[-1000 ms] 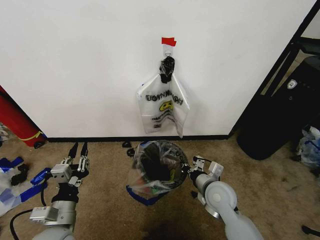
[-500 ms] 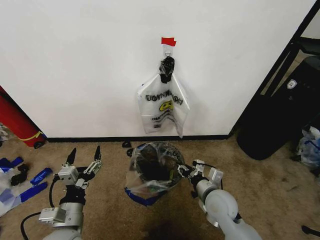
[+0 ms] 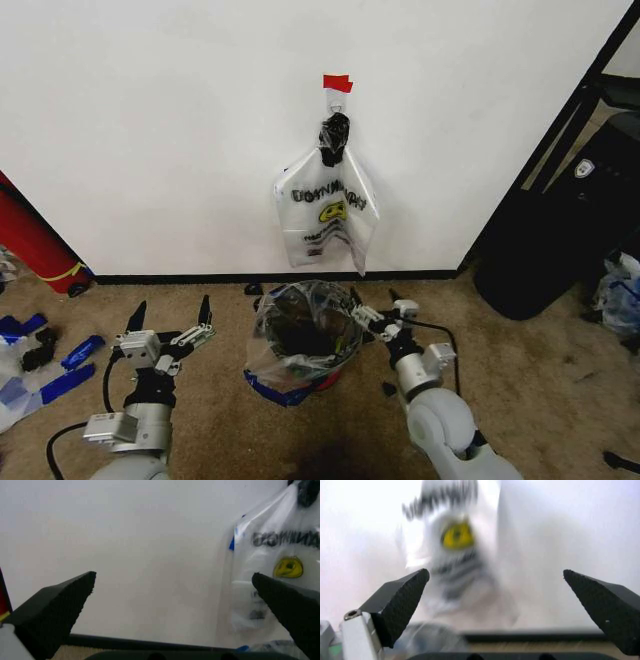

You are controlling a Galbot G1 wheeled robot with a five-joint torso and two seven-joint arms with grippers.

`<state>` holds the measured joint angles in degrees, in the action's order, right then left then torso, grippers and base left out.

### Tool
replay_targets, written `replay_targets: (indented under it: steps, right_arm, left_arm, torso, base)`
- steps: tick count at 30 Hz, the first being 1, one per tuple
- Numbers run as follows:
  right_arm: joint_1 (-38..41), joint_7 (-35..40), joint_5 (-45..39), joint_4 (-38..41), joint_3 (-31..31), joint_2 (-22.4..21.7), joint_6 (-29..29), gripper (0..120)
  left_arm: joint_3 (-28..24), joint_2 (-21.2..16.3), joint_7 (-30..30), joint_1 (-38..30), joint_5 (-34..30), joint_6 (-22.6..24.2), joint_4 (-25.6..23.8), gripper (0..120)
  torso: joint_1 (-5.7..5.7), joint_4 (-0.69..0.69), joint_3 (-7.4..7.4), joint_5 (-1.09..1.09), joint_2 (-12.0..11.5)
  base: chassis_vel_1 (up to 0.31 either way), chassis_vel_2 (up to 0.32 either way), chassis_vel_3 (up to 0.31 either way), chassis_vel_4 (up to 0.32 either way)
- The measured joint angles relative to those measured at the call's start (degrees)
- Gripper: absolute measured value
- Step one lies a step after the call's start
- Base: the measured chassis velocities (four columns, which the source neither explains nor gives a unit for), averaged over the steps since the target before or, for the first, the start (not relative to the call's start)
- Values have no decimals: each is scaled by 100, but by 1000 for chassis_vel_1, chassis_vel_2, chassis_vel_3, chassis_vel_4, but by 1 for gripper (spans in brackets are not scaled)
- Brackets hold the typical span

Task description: Pick up the garbage bag from the wall and place it over the trash bin.

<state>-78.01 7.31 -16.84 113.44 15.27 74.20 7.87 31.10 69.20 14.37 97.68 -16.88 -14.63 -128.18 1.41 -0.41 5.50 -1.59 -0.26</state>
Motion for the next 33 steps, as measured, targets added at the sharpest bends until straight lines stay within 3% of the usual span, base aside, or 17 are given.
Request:
replay_targets:
  steps: [2,3,5,7,8,16,23,27,33]
  right_arm:
    - [-75,-5,160,49,84,19,128,100]
    - [-250,-23,421,201,299,88,338,100]
    - [-946,-58,729,622,910,229,798,100]
    - [-1193,-73,755,726,1069,266,929,100]
    - [-1693,-120,763,924,1325,328,1134,100]
    - [-2671,-194,503,1403,1699,427,1563,100]
    - [-2733,-218,454,1567,1743,482,1639,100]
    - [-2719,-161,466,1982,1673,516,1238,100]
    - [-2665,-47,515,1927,1553,543,1078,100]
  left_arm:
    - [-14,14,0,6,44,-16,-18,112]
    - [-47,60,-18,49,129,-54,-80,110]
    - [-168,162,-101,180,394,-175,-194,105]
    - [-209,189,-121,225,483,-215,-215,103]
    - [-280,242,-175,294,634,-273,-248,101]
    - [-463,384,-374,539,942,-461,-313,100]
    - [-487,447,-401,652,1097,-579,-272,100]
    - [-451,466,-366,705,1153,-639,-262,100]
    - [-467,502,-265,599,1223,-629,-239,100]
  torso:
    - [0,-1,0,1,0]
    - [0,7,1,3,0]
    - [0,-1,0,-3,0]
    - [0,-1,-1,2,0]
    - [-1,-4,-1,2,0]
    - [-1,1,-1,0,0]
    - [-1,2,-1,1,0]
    - [-1,2,0,0,0]
    - [-1,1,0,1,0]
  base:
    - [0,0,0,0]
    - [0,0,0,0]
    - [0,0,0,0]
    - [0,0,0,0]
    - [0,0,0,0]
    - [0,0,0,0]
    - [0,0,0,0]
    - [0,0,0,0]
    - [0,0,0,0]
